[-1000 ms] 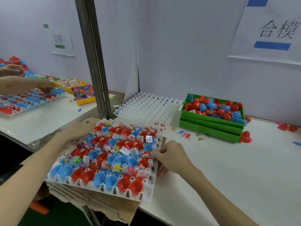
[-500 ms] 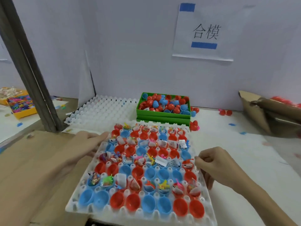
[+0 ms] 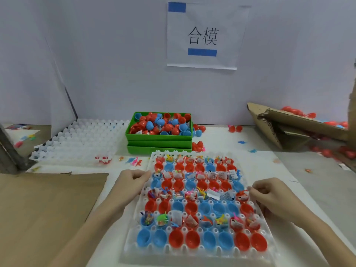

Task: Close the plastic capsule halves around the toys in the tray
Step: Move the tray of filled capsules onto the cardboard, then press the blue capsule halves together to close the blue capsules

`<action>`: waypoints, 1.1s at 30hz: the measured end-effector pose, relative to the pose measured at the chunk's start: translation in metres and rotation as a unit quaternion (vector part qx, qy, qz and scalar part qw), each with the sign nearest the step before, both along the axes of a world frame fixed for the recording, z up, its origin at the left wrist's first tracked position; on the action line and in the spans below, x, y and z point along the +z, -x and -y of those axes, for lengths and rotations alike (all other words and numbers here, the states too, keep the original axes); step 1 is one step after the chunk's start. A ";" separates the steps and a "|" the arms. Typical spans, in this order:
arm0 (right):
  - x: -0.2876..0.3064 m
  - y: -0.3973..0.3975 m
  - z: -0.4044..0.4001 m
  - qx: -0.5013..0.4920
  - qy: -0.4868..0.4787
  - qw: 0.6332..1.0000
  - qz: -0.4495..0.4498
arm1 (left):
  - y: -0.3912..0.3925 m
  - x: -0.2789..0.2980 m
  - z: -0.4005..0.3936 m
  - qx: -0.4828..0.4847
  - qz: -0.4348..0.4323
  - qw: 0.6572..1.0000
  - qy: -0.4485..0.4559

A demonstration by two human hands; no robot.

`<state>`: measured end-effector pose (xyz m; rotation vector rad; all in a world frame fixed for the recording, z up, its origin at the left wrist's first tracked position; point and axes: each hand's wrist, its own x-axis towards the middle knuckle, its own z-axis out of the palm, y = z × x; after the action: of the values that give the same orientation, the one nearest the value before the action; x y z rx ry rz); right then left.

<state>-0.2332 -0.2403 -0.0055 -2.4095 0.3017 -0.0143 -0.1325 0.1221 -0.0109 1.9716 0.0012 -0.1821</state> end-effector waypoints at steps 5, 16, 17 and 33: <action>-0.009 -0.008 0.008 0.003 -0.002 1.000 0.002 | -0.006 -0.011 0.007 0.013 0.012 0.999 0.026; -0.013 -0.032 0.013 0.004 0.062 0.998 -0.001 | -0.022 -0.023 0.010 0.006 0.022 1.000 0.003; -0.013 -0.036 0.013 0.003 0.065 0.998 -0.003 | -0.023 -0.022 0.011 0.003 0.029 1.000 0.006; -0.014 -0.103 0.011 -0.055 0.090 0.994 -0.030 | -0.066 -0.003 0.018 -0.003 0.006 1.000 0.000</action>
<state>-0.1299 -0.2511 -0.0193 -2.5724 0.4787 -0.0188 -0.0669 0.1038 -0.0135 1.9720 -0.0123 -0.1748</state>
